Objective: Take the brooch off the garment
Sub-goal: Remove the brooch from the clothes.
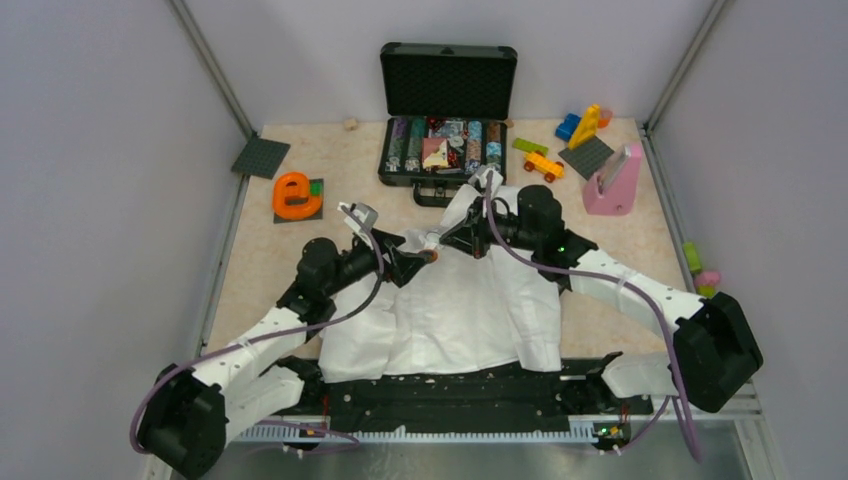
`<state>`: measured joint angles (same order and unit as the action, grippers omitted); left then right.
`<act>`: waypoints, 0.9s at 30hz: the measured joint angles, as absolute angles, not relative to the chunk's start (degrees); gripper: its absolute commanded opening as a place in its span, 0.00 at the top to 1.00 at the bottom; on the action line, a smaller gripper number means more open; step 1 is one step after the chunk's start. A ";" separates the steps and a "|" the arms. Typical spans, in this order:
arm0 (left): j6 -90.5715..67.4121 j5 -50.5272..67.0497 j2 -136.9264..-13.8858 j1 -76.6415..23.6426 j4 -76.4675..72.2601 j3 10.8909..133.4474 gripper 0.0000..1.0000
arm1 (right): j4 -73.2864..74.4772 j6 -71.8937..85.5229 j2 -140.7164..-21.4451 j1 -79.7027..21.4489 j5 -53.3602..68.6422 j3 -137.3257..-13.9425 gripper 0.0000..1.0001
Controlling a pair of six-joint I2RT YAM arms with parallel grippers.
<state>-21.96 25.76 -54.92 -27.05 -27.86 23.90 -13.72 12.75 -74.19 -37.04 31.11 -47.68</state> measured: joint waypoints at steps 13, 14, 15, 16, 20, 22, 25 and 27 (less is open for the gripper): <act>-18.61 27.07 -65.30 -29.06 -30.85 24.64 0.32 | -5.91 15.64 -74.15 -36.95 32.88 -50.41 1.00; -18.15 26.59 -65.21 -29.15 -30.63 24.64 0.33 | -5.04 15.46 -74.15 -36.93 32.88 -50.83 1.00; -17.82 26.17 -65.10 -29.21 -30.46 24.64 0.33 | -4.34 15.16 -74.15 -36.93 32.84 -51.35 1.00; -17.43 25.56 -64.93 -29.23 -30.17 24.64 0.34 | -3.81 15.03 -74.15 -36.93 32.77 -51.70 1.00; -16.21 23.40 -63.86 -29.26 -29.15 24.64 0.34 | -2.31 14.06 -74.13 -36.88 32.58 -52.21 1.00; -15.79 22.63 -63.40 -29.26 -28.62 24.64 0.34 | -1.45 13.63 -74.13 -36.75 32.60 -52.23 1.00; -15.00 21.85 -63.02 -29.26 -27.86 24.62 0.34 | 0.71 13.08 -74.13 -36.32 32.60 -52.66 1.00; -14.63 21.50 -62.67 -29.26 -27.27 24.62 0.33 | 2.00 12.73 -74.13 -35.92 32.64 -53.04 1.00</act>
